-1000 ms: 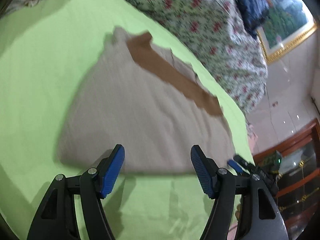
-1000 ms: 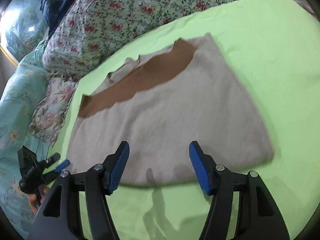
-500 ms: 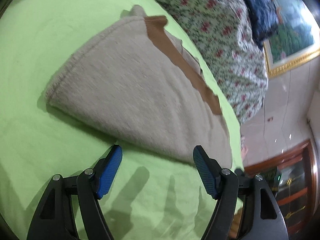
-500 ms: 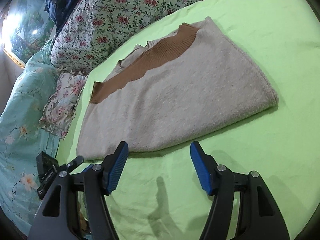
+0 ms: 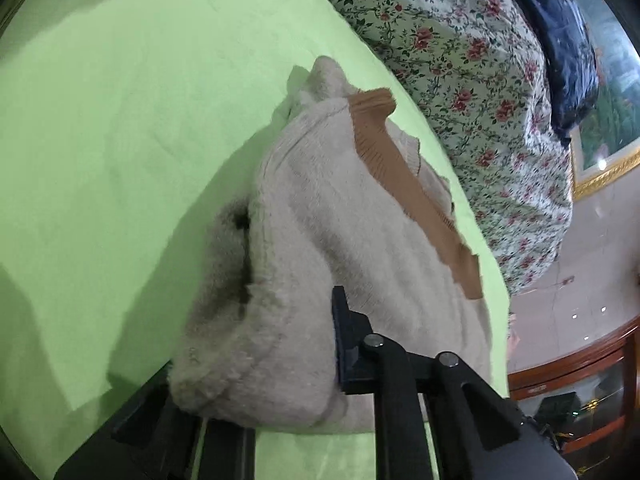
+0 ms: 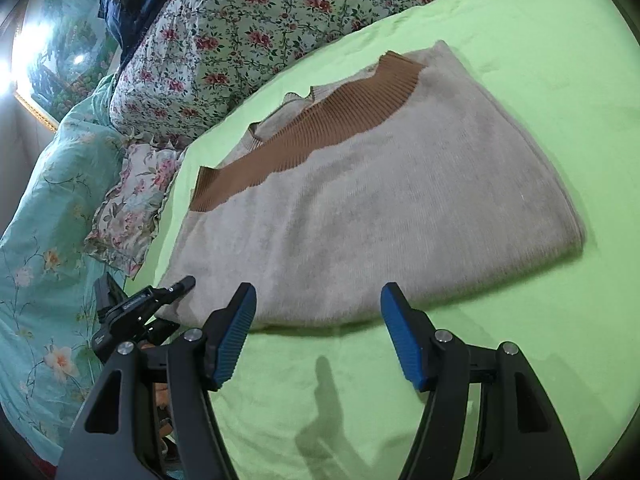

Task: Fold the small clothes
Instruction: 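Push the folded sweater edge with the left gripper to fold it again, then grasp the folded sweater edge with the right gripper and fold it over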

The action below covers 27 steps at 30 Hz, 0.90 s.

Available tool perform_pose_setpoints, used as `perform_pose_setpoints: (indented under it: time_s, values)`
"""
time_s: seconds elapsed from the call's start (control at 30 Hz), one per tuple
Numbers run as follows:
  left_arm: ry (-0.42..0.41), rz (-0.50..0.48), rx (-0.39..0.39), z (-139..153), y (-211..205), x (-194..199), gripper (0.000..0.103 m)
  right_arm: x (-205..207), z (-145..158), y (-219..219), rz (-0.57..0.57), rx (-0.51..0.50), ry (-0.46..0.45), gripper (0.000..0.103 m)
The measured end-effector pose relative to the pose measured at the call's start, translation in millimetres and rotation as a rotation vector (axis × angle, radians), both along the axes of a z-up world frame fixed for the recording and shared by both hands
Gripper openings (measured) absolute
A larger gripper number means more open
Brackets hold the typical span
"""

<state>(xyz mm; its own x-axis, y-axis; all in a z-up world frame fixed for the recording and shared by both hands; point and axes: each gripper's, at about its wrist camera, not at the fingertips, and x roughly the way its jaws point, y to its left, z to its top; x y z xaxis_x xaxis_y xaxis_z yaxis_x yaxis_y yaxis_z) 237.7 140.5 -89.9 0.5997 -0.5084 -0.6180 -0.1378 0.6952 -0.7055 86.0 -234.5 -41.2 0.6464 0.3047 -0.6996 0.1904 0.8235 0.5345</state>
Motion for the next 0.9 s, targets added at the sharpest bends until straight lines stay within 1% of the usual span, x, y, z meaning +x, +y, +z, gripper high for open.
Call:
perform_pose_setpoints:
  time_s: [0.07, 0.13, 0.17, 0.27, 0.33, 0.4, 0.47, 0.53, 0.57, 0.63, 0.67, 0.7, 0.77, 0.8, 0.9]
  values:
    - [-0.026, -0.012, 0.045, 13, -6, 0, 0.011, 6, 3, -7, -0.002, -0.006, -0.011, 0.066]
    - [-0.073, -0.038, 0.098, 32, -19, -4, 0.009, 13, 9, -18, -0.01, -0.013, -0.027, 0.066]
    - [-0.111, -0.063, 0.114, 45, -27, -7, 0.007, 15, 11, -22, -0.012, -0.011, -0.03, 0.066]
    - [-0.194, -0.141, 0.177, 78, -59, -10, 0.007, 24, 14, -40, -0.02, 0.007, -0.036, 0.066]
    - [-0.239, -0.209, 0.21, 95, -86, -12, 0.007, 29, 15, -48, -0.016, 0.031, -0.037, 0.066]
    - [-0.268, -0.276, 0.224, 103, -115, -14, 0.007, 37, 15, -53, 0.003, 0.066, -0.04, 0.066]
    - [-0.28, -0.34, 0.233, 103, -142, -17, 0.007, 48, 13, -56, 0.03, 0.113, -0.036, 0.066]
    - [-0.281, -0.406, 0.267, 95, -173, -19, 0.007, 63, 10, -56, 0.073, 0.172, -0.021, 0.066]
    - [-0.273, -0.424, 0.278, 91, -184, -19, 0.007, 73, 7, -55, 0.099, 0.199, -0.012, 0.066]
    - [-0.252, -0.456, 0.29, 81, -201, -20, 0.007, 91, 2, -49, 0.145, 0.237, 0.009, 0.066]
    - [-0.244, -0.472, 0.295, 75, -209, -21, 0.007, 97, 0, -48, 0.16, 0.255, 0.014, 0.069]
    - [-0.237, -0.482, 0.301, 71, -213, -22, 0.007, 107, -5, -45, 0.182, 0.295, 0.021, 0.072]
    - [-0.221, -0.498, 0.312, 63, -219, -22, 0.007, 126, -15, -40, 0.211, 0.361, 0.046, 0.073]
    - [-0.218, -0.499, 0.316, 60, -220, -22, 0.007, 135, -20, -38, 0.217, 0.369, 0.06, 0.074]
    - [-0.219, -0.506, 0.322, 57, -224, -24, 0.007, 160, -29, -32, 0.207, 0.338, 0.087, 0.074]
